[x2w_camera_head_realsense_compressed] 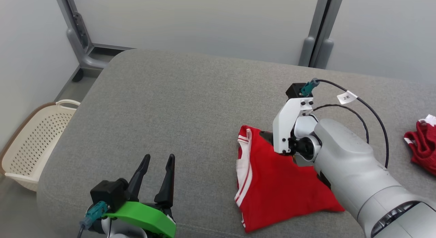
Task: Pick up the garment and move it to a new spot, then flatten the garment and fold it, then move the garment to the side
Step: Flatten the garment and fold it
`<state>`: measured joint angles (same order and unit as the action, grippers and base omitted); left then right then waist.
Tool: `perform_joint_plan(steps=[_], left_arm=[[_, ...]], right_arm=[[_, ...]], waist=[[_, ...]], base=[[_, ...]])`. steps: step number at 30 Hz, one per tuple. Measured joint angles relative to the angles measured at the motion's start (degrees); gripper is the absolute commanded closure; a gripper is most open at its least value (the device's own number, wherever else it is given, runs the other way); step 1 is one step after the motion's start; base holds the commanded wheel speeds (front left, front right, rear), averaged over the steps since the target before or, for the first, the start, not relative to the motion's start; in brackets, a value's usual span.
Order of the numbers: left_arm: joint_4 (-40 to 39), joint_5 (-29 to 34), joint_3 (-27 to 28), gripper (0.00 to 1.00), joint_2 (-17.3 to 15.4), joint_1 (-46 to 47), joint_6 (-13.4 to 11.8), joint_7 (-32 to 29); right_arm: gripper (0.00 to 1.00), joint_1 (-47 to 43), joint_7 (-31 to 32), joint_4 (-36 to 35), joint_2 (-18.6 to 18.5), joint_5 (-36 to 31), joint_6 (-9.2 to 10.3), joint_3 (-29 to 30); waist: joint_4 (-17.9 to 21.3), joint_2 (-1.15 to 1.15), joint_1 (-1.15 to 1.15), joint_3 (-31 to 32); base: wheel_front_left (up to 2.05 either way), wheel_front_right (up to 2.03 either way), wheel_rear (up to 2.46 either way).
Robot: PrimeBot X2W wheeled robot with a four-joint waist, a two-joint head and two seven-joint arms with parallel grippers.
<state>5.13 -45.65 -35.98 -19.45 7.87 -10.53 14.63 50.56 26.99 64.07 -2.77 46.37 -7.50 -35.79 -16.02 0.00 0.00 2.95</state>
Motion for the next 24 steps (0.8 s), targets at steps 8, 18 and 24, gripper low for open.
perform_joint_plan(steps=[8, 18, 24], left_arm=[[-1.0, 0.0, -0.1, 0.0, -0.6, -0.3, -0.4, -0.3], [-2.8, 0.0, -0.5, 0.0, -1.3, -1.5, -1.4, -1.0], [-4.4, 0.3, -0.4, 0.0, -1.7, -1.7, -2.1, -1.0]], right_arm=[[0.0, 2.9, -4.8, 1.0, -0.8, 0.2, 0.0, 4.7], [0.0, -3.6, -5.8, -7.7, -10.4, 0.7, 0.01, 4.4], [0.0, -9.5, -5.0, -16.8, -16.4, 0.2, 0.01, 1.8]], waist=[[2.1, 0.0, 0.0, 1.0], [5.8, 0.0, 0.0, 1.5], [7.4, 0.0, 0.0, 0.0]], base=[[0.0, 0.0, 0.0], [0.0, 0.0, 0.0], [0.0, 0.0, 0.0]])
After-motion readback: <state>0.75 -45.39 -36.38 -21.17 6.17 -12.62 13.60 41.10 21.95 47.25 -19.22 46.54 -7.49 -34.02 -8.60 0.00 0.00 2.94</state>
